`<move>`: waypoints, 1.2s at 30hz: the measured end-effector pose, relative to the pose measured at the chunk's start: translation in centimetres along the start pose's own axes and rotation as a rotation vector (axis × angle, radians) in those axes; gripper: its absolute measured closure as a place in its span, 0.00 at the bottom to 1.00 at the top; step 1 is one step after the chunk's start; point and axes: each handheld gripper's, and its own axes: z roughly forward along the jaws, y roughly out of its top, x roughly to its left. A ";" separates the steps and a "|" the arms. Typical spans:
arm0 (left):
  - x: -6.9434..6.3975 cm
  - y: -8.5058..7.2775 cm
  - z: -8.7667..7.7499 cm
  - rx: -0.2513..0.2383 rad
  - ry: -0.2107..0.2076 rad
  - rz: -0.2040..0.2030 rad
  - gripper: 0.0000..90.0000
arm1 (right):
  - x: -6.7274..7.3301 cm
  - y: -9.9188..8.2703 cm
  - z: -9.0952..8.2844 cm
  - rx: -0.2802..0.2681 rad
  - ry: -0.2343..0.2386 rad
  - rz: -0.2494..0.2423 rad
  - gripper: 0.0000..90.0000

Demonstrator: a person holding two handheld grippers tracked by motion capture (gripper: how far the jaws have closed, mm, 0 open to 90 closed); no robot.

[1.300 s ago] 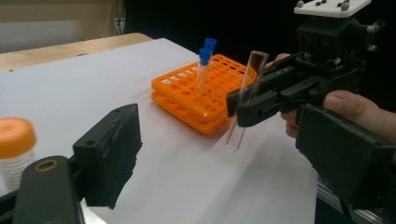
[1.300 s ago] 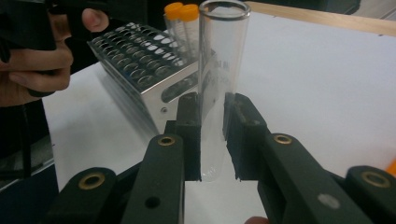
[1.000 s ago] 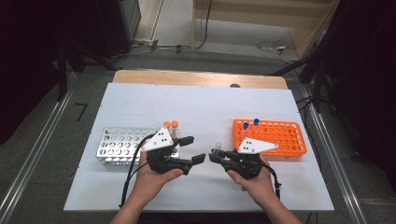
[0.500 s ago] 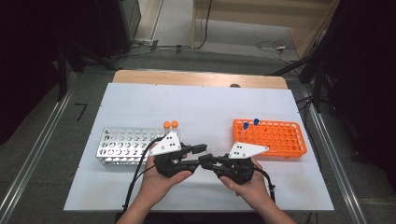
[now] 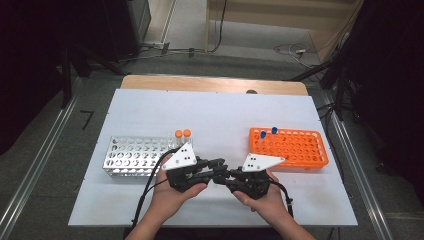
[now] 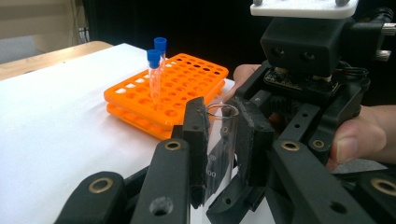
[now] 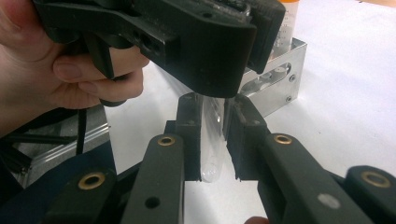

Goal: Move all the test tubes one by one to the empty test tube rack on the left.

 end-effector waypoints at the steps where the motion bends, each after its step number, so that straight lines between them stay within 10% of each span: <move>1: 0.0 0.0 0.0 -0.001 0.001 0.002 0.85 | 0.0 0.0 0.0 -0.001 0.000 0.000 0.82; 6: 0.0 0.0 -0.2 -0.007 0.011 0.006 0.85 | 0.1 0.0 0.0 -0.005 -0.025 -0.009 0.76; 23: 1.9 0.5 -3.0 -0.039 0.102 -0.015 0.85 | -2.4 0.1 -2.7 -0.049 -0.103 0.007 0.02; 36: 3.9 0.8 -6.3 -0.078 0.199 -0.031 0.85 | -5.2 -0.9 -5.4 -0.046 -0.178 0.030 0.00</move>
